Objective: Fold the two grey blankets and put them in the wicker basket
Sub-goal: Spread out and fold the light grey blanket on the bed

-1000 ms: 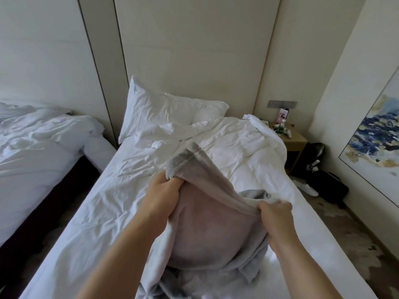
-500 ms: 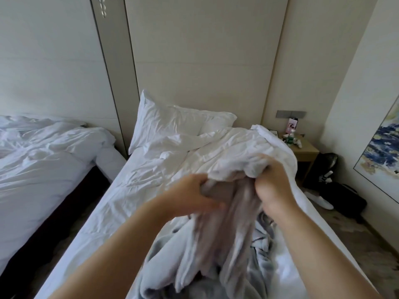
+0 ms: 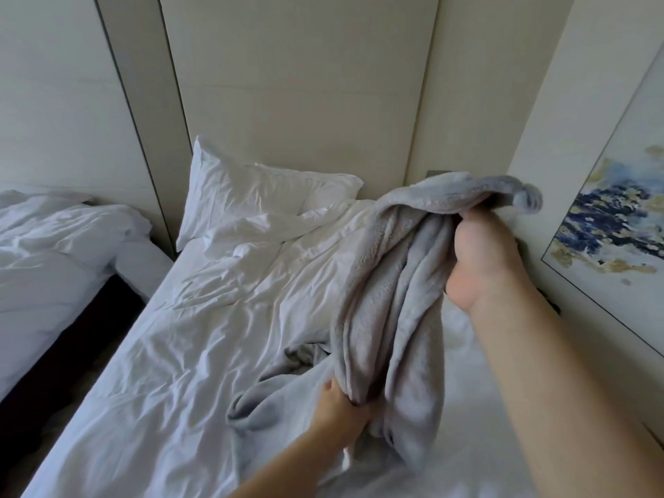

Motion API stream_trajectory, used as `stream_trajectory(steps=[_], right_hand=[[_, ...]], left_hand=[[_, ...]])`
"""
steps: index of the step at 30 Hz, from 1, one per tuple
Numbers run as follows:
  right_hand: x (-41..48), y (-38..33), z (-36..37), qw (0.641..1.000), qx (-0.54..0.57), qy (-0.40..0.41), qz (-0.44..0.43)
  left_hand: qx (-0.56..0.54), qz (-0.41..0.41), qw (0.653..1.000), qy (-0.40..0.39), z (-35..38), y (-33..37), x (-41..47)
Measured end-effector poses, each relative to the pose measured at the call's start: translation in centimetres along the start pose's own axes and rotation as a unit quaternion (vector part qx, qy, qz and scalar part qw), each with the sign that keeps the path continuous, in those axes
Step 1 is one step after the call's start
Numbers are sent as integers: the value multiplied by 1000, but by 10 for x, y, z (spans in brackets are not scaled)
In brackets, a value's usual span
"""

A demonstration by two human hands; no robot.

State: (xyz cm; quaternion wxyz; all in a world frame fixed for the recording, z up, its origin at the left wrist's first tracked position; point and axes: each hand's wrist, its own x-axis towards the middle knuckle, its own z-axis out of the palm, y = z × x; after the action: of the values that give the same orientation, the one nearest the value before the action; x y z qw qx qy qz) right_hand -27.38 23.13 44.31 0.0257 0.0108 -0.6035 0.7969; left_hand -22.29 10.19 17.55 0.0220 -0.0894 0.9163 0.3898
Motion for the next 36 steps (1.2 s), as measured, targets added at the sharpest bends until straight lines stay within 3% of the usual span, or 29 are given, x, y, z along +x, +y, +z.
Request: stream_trajectory(steps=[3,7,10,12,14,17,19,20,22,25,28,30,31,33,35,36], right_hand=[[5,-3,-14,996,-75,13,-51],[26,8,-73,964,-198,142,-103],[38,37,-128,899,-384,204,-48],[36,55,-137,887,-405,220,12],[27,71,-118,906,-389,164,16],[2,86,-63,930,-362,-63,14],[-9,97,-29,906,-364,-215,37],[-12,102,-15,887,-388,-250,23],[-10,106,4,878,-410,-242,-35],[0,95,8,910,-371,-150,-105],[10,81,-1,961,-255,-57,-91],[8,75,0,962,-248,-68,-87],[4,73,3,958,-257,-90,-88],[0,70,5,959,-248,-110,-82],[-1,68,4,970,-214,-94,-65],[-1,68,3,975,-200,-84,-56]], left_hand=[[55,-42,997,40,-8,-1,12],[45,-133,986,88,-58,-40,21],[-21,-170,973,152,-112,-51,23],[-92,-131,974,159,-144,-30,27],[-125,-74,980,140,-167,9,28],[-167,14,979,118,-183,75,21],[-178,60,977,103,-188,110,13],[-177,77,977,89,-190,123,9],[-156,110,979,68,-193,134,3],[-107,145,979,91,-195,118,2],[8,91,992,90,-184,70,11],[64,34,991,110,-169,36,15],[39,-7,991,127,-160,23,15],[-142,-92,979,112,-144,9,8],[-344,-98,934,16,-127,11,-3],[-380,-70,922,-33,-118,16,-6]])
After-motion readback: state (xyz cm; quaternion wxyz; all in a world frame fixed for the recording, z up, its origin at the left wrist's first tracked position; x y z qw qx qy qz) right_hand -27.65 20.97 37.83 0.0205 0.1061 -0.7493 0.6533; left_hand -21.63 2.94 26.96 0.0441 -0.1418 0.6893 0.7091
